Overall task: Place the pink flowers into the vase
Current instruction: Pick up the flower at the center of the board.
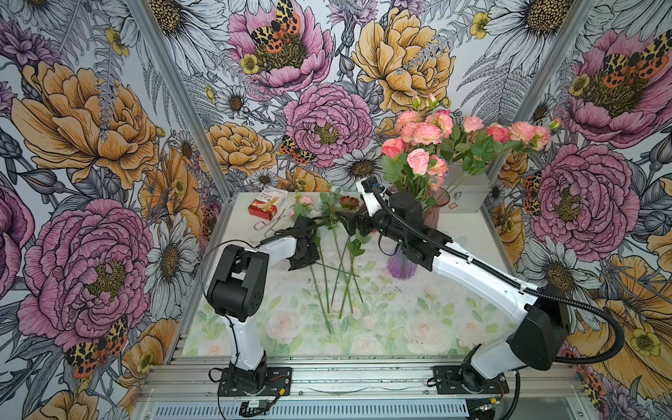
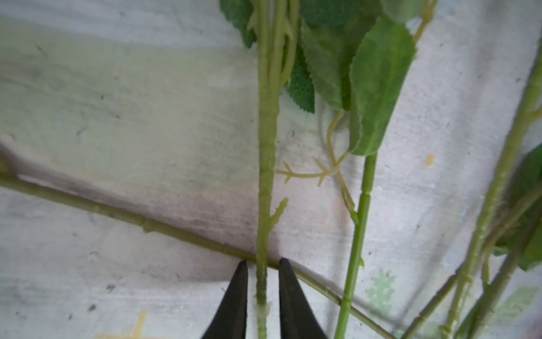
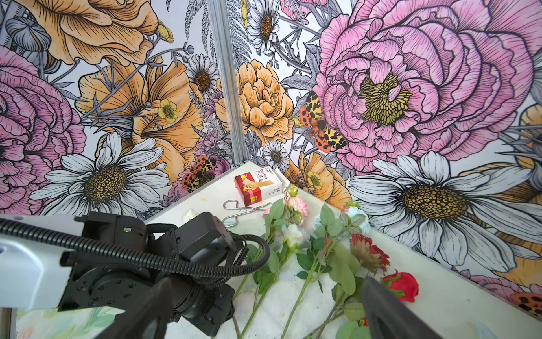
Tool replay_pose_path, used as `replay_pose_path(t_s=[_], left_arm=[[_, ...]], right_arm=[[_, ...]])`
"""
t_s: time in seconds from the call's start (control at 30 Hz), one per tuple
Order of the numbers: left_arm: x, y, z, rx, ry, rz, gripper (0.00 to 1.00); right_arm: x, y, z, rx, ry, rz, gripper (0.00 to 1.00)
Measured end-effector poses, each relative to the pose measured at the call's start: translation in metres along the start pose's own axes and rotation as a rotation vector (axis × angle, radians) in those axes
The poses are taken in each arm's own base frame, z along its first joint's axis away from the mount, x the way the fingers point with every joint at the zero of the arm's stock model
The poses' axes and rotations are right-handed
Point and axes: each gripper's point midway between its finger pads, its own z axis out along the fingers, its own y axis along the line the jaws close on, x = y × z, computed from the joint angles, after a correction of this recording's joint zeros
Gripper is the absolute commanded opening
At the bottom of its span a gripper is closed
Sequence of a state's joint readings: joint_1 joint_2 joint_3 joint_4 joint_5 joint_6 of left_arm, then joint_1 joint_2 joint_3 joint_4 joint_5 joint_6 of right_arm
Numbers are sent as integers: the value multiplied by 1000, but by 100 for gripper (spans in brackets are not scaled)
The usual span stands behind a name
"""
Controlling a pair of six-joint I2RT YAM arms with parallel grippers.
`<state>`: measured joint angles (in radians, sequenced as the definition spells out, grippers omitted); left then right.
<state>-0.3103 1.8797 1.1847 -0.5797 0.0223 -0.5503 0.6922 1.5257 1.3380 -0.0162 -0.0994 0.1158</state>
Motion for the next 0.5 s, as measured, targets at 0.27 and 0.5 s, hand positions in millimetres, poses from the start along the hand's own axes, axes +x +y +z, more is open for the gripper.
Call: replay_pose_path(t_s=[0.27, 0.5], left_arm=[[0, 0, -1, -5, -5, 9, 0], [4, 7, -14, -17, -14, 9, 0]], right_arm=[[0, 0, 0, 0, 1, 0, 99], [0, 1, 0, -4, 1, 8, 99]])
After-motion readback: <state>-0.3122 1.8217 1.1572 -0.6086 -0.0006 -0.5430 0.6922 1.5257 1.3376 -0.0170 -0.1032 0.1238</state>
